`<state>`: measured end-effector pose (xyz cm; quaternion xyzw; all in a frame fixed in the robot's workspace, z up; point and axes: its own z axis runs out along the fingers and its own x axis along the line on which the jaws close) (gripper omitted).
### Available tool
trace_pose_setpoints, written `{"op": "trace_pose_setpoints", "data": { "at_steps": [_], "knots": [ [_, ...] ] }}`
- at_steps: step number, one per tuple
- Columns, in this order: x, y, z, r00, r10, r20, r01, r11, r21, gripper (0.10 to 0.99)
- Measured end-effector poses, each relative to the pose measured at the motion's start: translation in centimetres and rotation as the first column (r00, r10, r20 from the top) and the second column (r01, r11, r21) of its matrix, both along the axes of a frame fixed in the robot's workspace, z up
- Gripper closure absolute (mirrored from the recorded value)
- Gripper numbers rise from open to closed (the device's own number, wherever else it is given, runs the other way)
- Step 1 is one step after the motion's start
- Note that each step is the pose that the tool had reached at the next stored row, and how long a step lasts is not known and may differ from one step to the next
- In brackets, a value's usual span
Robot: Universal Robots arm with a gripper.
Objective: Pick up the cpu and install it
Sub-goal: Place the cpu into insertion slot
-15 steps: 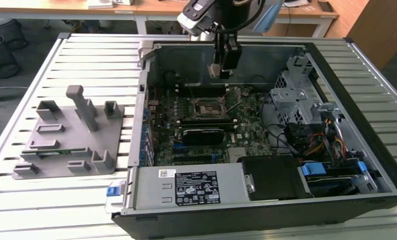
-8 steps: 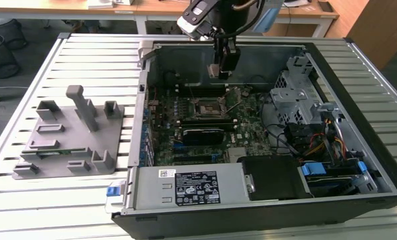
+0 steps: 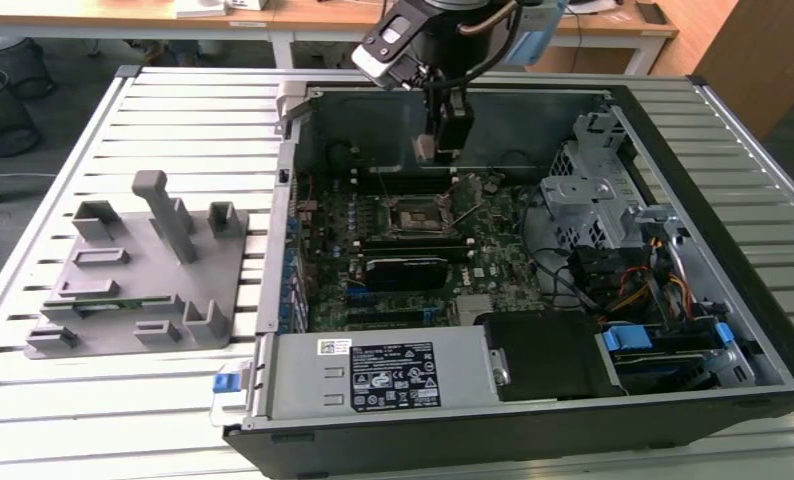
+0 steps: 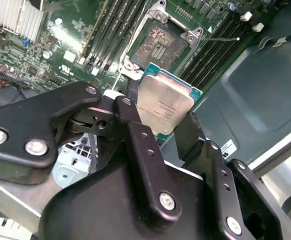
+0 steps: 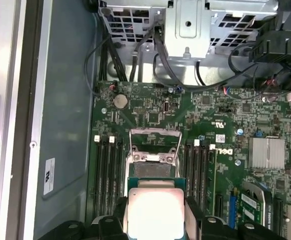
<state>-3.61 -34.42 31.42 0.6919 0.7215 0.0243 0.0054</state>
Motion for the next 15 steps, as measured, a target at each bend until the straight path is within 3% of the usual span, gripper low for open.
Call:
{"op": "trace_pose_setpoints", "data": {
  "at_steps": [15],
  "knots": [
    [-0.20,0.05,-2.56,1.0000,0.001,0.0005,-0.001,1.0000,0.000,0.549]
  ]
}}
